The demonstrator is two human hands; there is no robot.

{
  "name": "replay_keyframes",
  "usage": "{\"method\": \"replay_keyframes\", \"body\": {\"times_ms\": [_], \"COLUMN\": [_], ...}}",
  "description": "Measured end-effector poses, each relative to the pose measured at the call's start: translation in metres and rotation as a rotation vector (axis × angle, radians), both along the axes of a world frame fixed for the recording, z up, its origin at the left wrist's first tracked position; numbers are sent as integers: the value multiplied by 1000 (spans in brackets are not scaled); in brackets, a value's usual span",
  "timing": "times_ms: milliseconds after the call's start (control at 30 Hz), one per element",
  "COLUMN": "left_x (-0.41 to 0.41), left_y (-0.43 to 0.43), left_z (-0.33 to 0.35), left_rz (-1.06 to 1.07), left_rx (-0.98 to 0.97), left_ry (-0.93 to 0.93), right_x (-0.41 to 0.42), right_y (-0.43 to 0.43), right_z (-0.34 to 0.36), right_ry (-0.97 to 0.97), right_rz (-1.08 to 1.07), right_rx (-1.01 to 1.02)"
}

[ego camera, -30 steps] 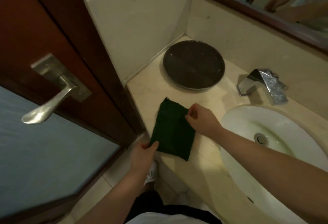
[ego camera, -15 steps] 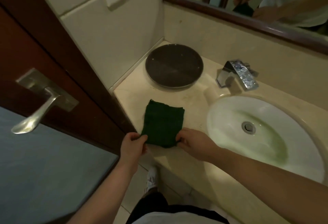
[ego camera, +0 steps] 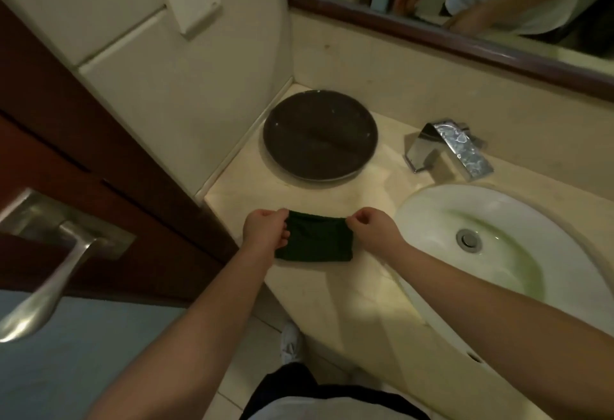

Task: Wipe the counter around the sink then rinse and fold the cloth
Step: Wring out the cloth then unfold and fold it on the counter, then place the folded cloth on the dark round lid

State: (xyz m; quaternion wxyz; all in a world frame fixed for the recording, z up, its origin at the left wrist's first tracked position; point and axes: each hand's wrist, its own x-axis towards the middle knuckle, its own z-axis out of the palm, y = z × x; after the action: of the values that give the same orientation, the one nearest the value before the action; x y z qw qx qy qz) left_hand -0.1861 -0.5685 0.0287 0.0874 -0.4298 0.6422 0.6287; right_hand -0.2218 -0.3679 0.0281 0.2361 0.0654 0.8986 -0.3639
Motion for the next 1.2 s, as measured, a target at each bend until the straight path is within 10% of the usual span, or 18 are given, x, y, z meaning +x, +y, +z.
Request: {"method": "replay_keyframes", "body": {"times_ms": [167, 367, 500, 800, 933, 1200], "left_x": [12, 14, 10, -19, -47, -121], "left_y": [1, 7, -1, 2, 1, -2], "left_z": [-9, -19, -22, -2, 13, -1], "left_rz": [-337, -467, -405, 73, 158, 69], "left_rx": [-505, -378, -7, 1092, 1291, 563], "left_ry": [-93, -155, -144, -10, 168, 264], "right_x": [16, 22, 9, -50, -82, -156], "right_y": [-3, -18, -27, -56, -55, -30], "right_z": [3, -1, 23, 133, 142, 78], "right_ry": [-54, -137, -254, 96, 111, 19], "right_rz": [47, -6, -249, 173, 149, -134], "right_rx": [245, 136, -275, -274, -374, -218]}}
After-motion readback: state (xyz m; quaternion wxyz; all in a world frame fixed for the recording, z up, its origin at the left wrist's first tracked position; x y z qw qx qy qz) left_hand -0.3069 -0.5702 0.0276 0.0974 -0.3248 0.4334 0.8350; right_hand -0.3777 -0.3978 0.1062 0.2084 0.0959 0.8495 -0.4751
